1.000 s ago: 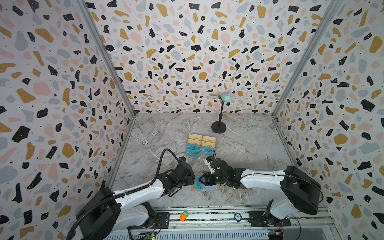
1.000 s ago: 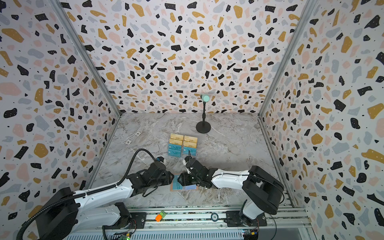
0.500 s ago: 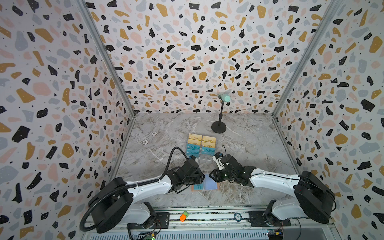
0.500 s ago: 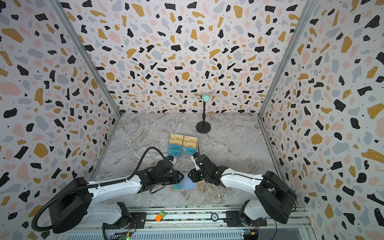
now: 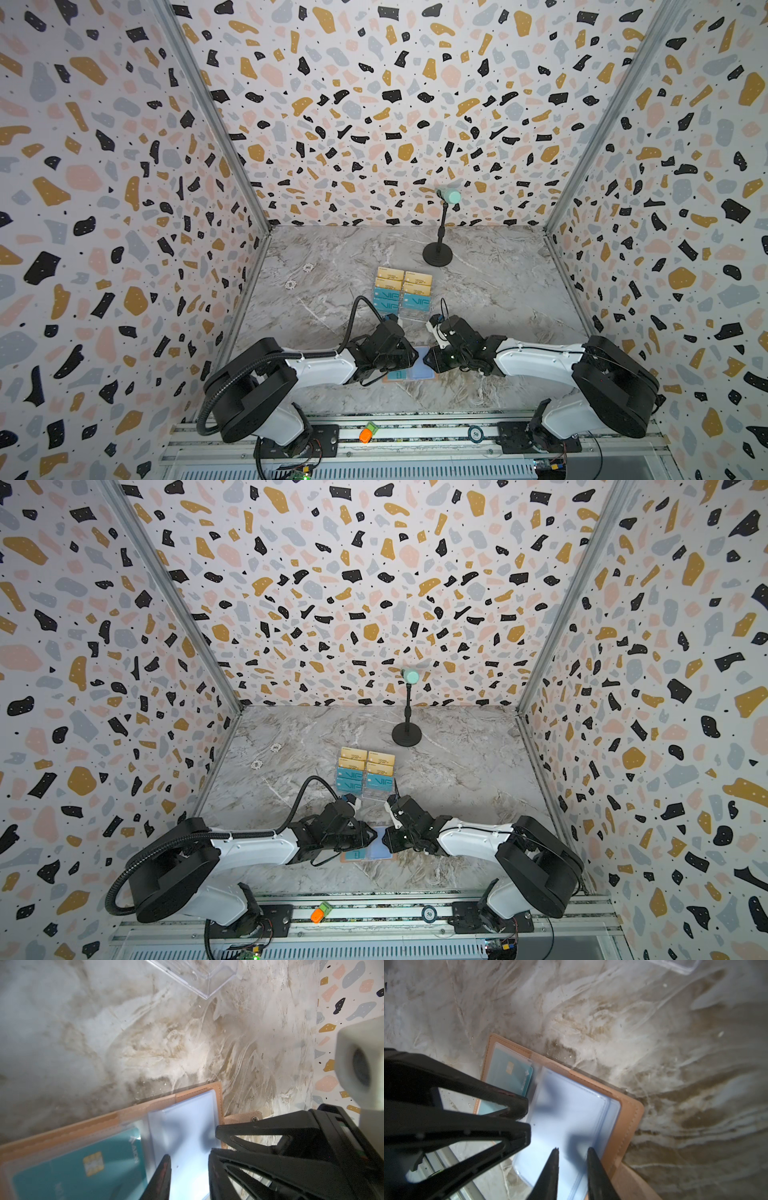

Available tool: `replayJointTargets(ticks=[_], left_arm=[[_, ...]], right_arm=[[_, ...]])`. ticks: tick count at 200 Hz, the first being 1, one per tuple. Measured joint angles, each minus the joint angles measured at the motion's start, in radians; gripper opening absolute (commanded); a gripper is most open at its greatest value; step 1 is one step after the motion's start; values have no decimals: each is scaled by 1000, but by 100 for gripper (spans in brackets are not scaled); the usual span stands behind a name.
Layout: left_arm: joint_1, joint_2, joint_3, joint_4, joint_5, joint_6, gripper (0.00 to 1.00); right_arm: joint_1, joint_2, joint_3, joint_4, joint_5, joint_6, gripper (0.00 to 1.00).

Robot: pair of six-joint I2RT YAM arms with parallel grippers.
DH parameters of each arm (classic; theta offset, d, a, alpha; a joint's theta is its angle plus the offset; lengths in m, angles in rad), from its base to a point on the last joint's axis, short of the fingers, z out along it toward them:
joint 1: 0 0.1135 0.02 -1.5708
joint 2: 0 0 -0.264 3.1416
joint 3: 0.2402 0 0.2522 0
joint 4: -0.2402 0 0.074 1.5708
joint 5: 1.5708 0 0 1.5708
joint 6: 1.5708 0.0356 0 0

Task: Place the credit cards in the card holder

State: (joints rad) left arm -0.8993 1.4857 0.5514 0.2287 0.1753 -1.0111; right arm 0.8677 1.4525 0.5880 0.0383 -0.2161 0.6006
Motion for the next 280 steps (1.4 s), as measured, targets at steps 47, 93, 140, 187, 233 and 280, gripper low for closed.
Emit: replayJointTargets(ticks=[47,93,140,187,233,280], left_arm=[[0,14,-7,34,6,-8,33],[0,18,-18,44,7,-24,34],[0,19,-34,72,9,-44,34],[0,19,-56,128,37,-69,34],[-2,20,-71,174,65,-90,35],[-2,27,-115,252,93,-128,35]], right_arm=[[0,2,0,3,0,0,26],[0,2,0,3,5,0,26],[0,2,-3,7,6,1,26],[0,2,-3,8,5,2,26],[0,-1,-9,16,6,4,27],[0,-2,-13,24,5,8,27]])
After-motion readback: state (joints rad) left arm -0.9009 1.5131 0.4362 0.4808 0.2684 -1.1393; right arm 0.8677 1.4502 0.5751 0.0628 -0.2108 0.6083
